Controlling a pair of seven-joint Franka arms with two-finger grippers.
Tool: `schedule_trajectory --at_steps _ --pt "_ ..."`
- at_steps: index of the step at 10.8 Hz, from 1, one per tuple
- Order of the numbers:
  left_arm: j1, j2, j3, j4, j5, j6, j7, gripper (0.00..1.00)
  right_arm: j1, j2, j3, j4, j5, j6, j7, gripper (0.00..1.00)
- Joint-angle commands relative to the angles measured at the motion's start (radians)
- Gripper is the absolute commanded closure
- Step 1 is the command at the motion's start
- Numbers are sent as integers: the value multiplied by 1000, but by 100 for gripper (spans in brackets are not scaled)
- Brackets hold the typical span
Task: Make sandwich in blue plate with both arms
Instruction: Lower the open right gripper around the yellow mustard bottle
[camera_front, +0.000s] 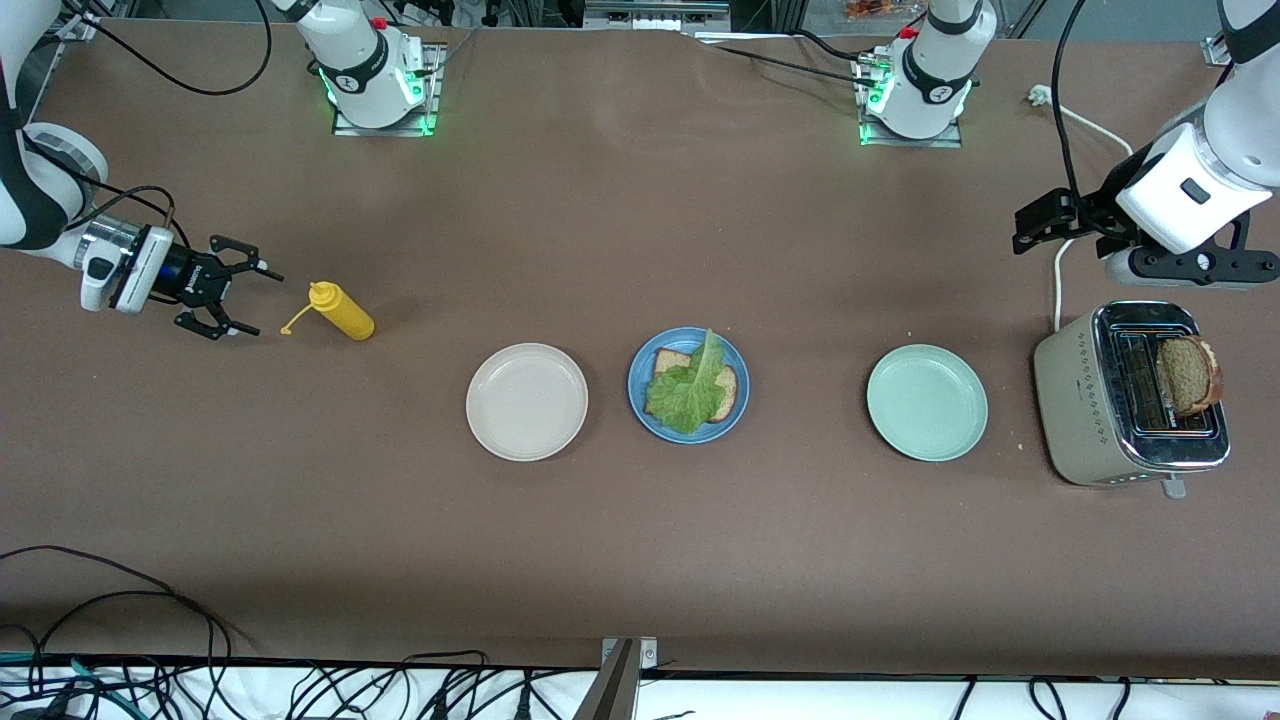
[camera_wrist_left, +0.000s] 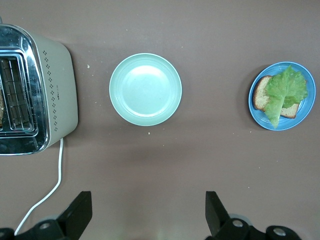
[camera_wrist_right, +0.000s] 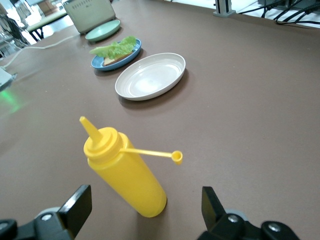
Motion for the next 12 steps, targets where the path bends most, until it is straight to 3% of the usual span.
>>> schedule_trajectory --at_steps 1,9,12 --pt "6 7 -3 21 9 -2 7 0 -30 67 0 11 68 -59 -98 2" --pt "4 7 -3 22 9 0 7 0 -34 214 9 49 166 -122 -187 2" --pt "1 7 -3 22 9 0 7 0 -30 231 44 52 208 -128 -187 2"
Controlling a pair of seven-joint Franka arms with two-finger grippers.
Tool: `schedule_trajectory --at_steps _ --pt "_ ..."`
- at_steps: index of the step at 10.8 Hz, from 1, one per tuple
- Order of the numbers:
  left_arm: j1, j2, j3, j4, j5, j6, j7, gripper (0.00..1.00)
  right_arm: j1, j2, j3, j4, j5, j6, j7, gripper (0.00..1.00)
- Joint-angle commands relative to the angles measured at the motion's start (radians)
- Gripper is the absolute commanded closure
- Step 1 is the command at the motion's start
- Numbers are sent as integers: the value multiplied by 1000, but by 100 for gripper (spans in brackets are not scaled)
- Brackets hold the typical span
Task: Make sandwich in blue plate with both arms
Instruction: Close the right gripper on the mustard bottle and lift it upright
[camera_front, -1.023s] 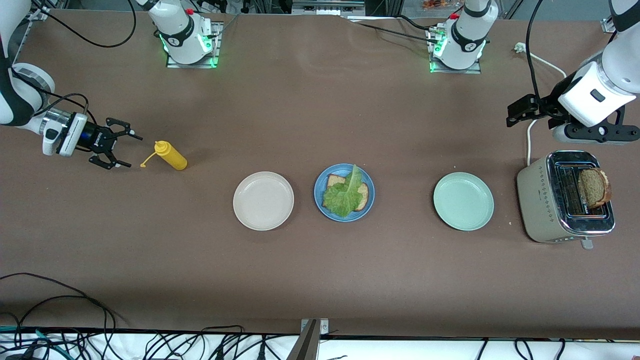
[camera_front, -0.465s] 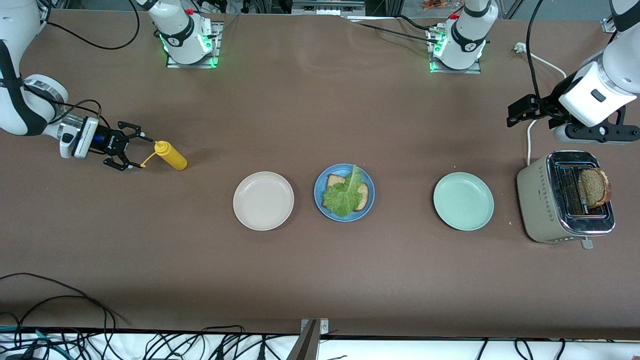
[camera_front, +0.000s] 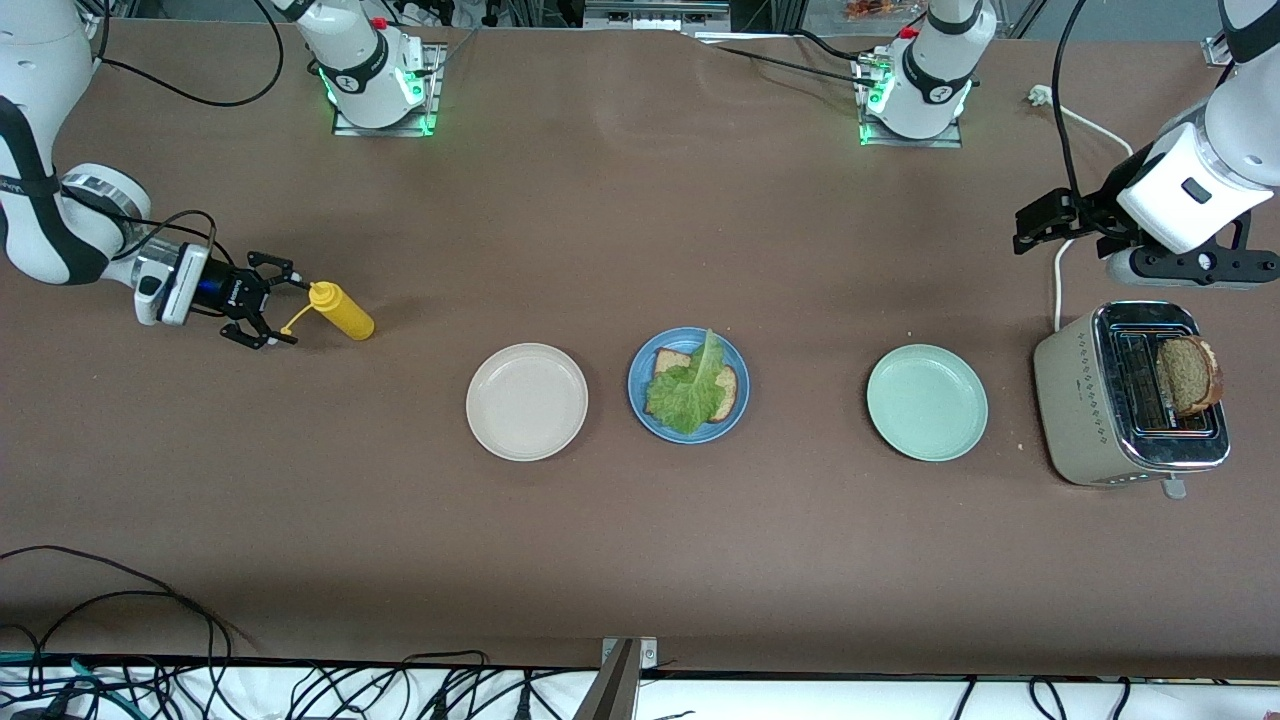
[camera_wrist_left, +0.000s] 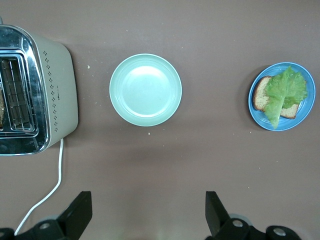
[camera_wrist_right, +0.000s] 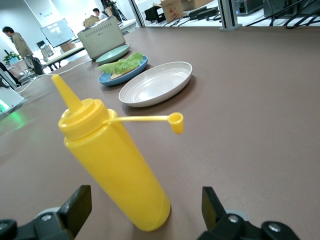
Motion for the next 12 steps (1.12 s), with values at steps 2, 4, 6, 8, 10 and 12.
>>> schedule_trajectory --at_steps 2,4,6,8,10,12 --pt "3 7 -3 21 11 0 7 0 -4 38 55 23 73 -17 -14 2" --pt "3 7 -3 21 9 0 7 0 -3 48 68 25 82 -16 -14 2" --pt "3 7 -3 21 9 0 7 0 -11 50 68 25 82 -22 -17 2" --pt "3 7 -3 21 8 0 7 0 -14 59 68 25 81 -22 -25 2" --pt "3 7 -3 21 9 0 7 0 -15 67 68 25 81 -22 -30 2" --pt "3 7 -3 21 9 0 7 0 -34 94 66 25 81 -80 -40 2"
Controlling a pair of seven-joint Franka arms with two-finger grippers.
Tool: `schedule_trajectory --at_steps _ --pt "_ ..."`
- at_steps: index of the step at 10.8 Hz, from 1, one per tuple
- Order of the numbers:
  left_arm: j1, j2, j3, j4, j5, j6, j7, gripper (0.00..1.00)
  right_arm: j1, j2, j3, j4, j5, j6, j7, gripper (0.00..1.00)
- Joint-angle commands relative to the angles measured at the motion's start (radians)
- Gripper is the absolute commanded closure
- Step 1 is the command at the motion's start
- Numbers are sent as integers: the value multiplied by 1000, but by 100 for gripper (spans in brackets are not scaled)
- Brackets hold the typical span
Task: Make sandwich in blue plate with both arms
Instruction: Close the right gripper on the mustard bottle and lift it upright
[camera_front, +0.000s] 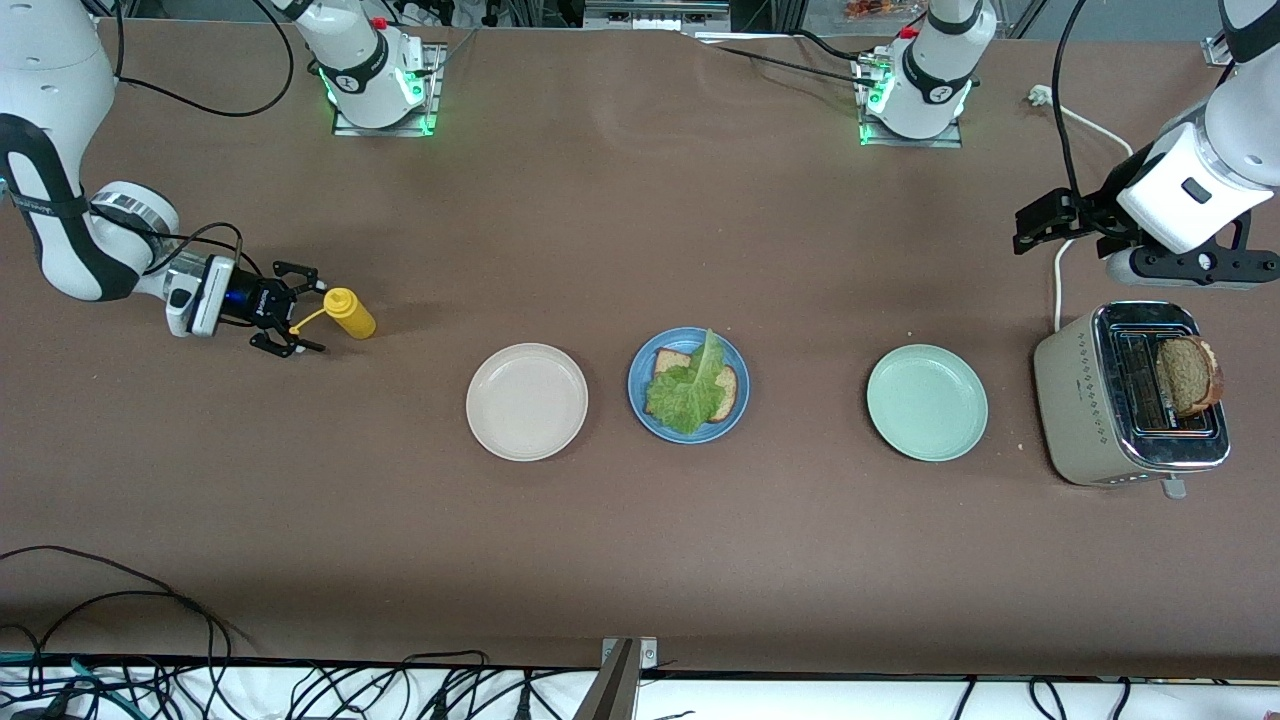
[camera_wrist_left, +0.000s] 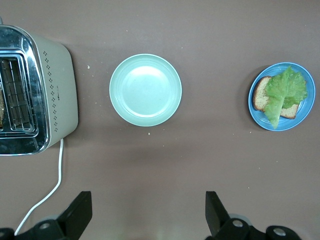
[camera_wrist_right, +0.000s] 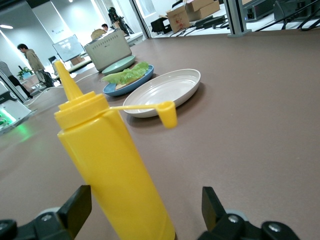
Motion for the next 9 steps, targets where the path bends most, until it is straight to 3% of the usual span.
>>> schedule_trajectory --at_steps 1,9 --pt "3 7 -3 20 9 -1 7 0 -36 45 2 16 15 -70 -29 2" --pt "3 8 -3 20 9 -1 7 0 -67 96 0 31 11 -133 -43 2"
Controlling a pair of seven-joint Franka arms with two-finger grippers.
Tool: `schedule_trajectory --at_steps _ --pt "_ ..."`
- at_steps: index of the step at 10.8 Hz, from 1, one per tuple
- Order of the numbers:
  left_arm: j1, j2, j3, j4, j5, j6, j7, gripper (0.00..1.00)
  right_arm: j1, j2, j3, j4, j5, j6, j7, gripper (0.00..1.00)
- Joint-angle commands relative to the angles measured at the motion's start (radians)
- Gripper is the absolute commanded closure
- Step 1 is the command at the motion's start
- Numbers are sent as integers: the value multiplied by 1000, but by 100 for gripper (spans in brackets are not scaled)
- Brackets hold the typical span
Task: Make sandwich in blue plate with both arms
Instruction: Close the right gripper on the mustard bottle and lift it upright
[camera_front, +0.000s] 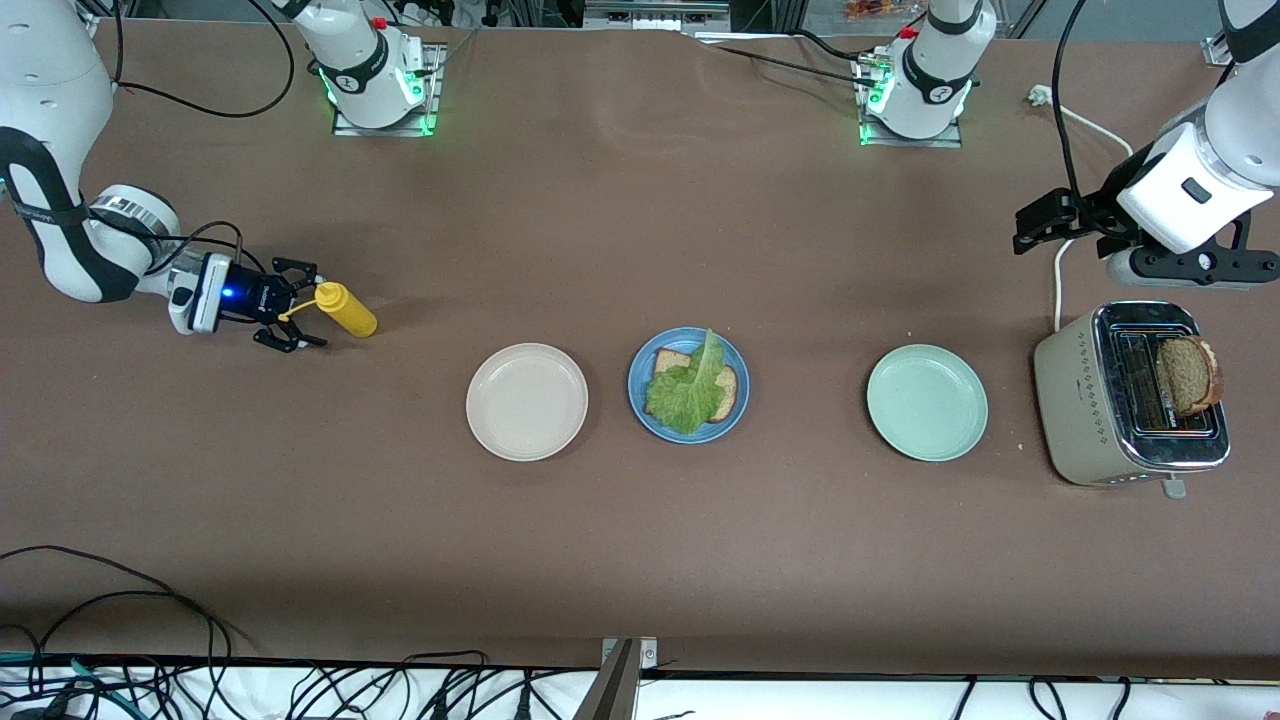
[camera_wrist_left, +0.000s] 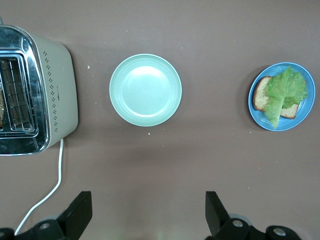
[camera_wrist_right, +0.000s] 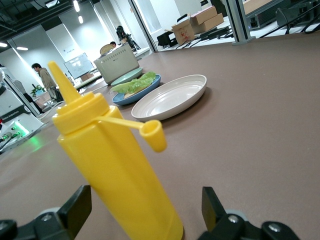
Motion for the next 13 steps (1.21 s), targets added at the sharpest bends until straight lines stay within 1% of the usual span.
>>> schedule_trajectory --at_steps 1,5,6,9,13 --pt "3 8 -1 20 8 -1 8 0 -34 51 1 14 11 -54 -22 2" --pt "3 8 -1 20 9 -1 8 0 -49 61 1 11 0 -56 -25 2" --pt "3 8 -3 20 9 -1 8 0 -48 65 1 11 0 -85 -24 2" --pt "3 8 -3 20 8 -1 8 0 -40 65 3 11 -2 -108 -35 2" --pt "3 8 -3 20 8 -1 8 0 -34 65 10 14 -5 -112 -212 2"
